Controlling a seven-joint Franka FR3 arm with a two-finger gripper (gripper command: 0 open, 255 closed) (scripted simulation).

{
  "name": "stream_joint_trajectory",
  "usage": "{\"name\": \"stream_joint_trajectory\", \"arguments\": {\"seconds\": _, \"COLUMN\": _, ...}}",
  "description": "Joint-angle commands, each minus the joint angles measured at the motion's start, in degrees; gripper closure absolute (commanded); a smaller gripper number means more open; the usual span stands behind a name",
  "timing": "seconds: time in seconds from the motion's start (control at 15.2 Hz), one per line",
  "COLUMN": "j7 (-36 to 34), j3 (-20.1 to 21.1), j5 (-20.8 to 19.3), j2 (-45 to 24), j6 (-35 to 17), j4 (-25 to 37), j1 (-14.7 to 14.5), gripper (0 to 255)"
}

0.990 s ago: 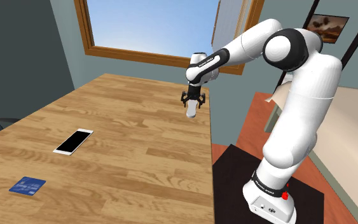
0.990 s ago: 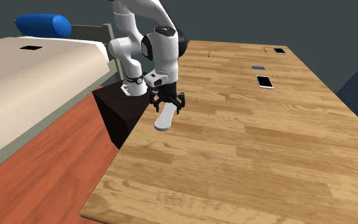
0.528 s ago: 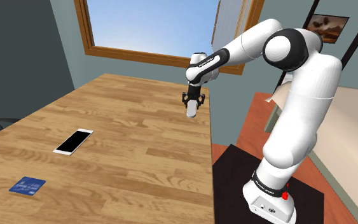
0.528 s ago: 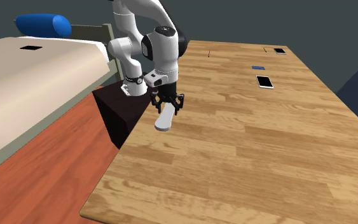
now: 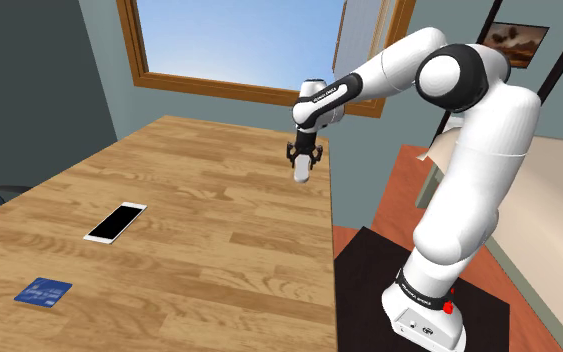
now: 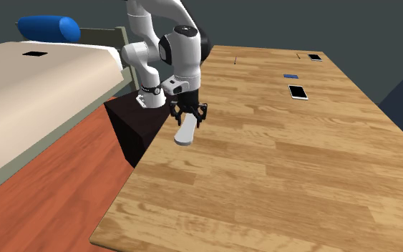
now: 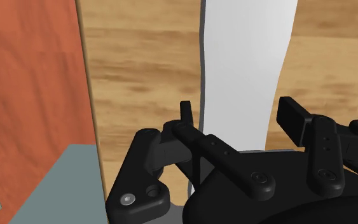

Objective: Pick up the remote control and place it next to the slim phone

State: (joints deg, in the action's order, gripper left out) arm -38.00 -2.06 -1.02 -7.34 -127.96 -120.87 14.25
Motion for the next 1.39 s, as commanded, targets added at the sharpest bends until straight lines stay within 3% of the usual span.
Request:
{"name": "stream_joint_trajectory", "arguments": {"seconds": 0.0, "j7": 0.0, "j3": 0.0, "j5": 0.0, "j2": 0.8, "j6": 1.4, "j4": 0.6, "j1": 0.0, "gripper": 255}}
{"name": "stream_joint_trajectory", "arguments": {"seconds": 0.86, "j7": 0.1, "j3": 0.0, "j5": -0.1, "j2": 4.8, "j6": 10.5, "j4": 5.7, "j1": 0.0, "gripper": 255}}
{"name": "stream_joint_trajectory", "arguments": {"seconds": 1.32, "j7": -9.4, "j3": 4.5, "j5": -0.3, "j2": 3.8, "j6": 11.0, "j4": 7.0, "j1": -5.0, "gripper": 255}}
